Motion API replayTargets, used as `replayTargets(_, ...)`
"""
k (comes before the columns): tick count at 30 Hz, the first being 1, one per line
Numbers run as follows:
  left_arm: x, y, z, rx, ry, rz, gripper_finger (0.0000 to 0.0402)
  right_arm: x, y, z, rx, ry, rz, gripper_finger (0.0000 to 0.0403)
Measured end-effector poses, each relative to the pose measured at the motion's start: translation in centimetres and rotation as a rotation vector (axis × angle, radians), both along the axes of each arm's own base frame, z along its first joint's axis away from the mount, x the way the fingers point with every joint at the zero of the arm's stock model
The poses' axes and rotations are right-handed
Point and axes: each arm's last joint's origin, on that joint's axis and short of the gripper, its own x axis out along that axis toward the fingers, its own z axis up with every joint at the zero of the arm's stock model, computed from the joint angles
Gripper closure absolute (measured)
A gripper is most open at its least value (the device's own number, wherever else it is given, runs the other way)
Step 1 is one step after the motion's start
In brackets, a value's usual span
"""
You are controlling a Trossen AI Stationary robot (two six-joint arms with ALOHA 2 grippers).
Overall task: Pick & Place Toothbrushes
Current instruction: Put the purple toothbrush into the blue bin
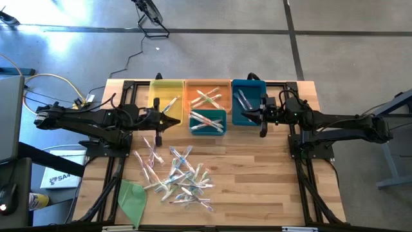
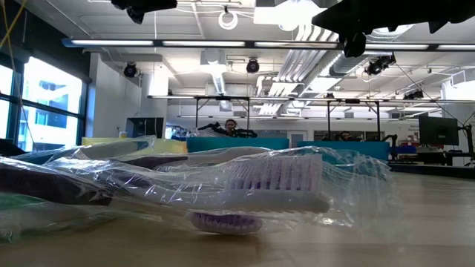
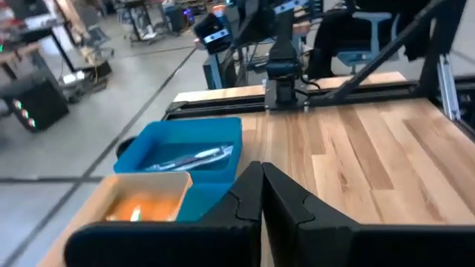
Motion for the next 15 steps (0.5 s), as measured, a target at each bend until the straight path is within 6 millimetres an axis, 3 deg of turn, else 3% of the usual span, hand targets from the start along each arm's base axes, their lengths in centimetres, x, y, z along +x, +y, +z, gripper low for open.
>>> replayTargets(8, 0.0, 0.1, 0.2, -0.095, 0.073, 0.038, 0.0402, 0.0, -0.1, 0.0, -0.009, 0.002, -0.049, 0.04)
replayTargets(15, 1.0, 0.0, 1.6, -0.043, 0.078, 0.03, 0.0402, 0.0, -0.3, 0.0, -0.012, 0.003, -0.113, 0.04)
